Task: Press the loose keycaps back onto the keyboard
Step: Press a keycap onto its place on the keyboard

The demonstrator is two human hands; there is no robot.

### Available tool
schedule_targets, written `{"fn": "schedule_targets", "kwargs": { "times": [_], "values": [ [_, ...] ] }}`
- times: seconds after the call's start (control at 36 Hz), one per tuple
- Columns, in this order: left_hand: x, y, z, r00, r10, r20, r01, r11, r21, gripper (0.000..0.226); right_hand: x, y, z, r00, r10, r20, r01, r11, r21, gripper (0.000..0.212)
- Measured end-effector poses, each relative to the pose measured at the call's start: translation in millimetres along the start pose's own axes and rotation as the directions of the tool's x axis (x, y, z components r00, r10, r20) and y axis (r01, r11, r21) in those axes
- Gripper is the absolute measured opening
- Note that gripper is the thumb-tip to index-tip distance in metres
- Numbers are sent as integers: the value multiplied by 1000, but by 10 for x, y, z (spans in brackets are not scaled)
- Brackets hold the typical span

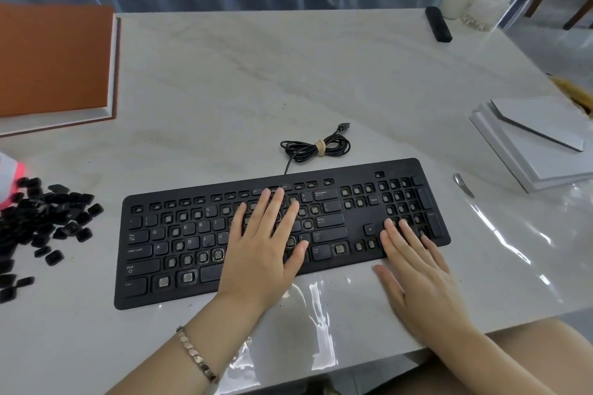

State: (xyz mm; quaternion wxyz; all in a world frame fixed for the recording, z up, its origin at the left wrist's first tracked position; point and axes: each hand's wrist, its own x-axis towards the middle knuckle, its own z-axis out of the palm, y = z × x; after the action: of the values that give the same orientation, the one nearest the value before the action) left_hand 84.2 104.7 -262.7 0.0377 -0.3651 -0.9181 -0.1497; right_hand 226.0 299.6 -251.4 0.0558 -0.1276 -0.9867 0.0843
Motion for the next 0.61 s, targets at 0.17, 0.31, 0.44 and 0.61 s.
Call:
{"fn": "schedule_targets", "kwargs": {
  "times": [0.17,0.31,0.44,0.61],
  "values": [
    [-24,-28,-43,998,32,52,-30,999,-32,54,195,-113,-179,998,40,-56,-41,999,-14,37],
    [-206,-178,-239,998,61,33,-50,964,-263,48,405,-572,-309,997,71,-5,-70,988,141,29],
    [-467,-659,-560,992,-87,-95,57,956,-287,43,669,-1275,-354,968,-179,175,108,928,357,29],
    [-850,-1425,-915,862,-491,-125,465,864,-192,43,904,-1982,-199,889,-376,263,264,888,376,27]
  ]
}}
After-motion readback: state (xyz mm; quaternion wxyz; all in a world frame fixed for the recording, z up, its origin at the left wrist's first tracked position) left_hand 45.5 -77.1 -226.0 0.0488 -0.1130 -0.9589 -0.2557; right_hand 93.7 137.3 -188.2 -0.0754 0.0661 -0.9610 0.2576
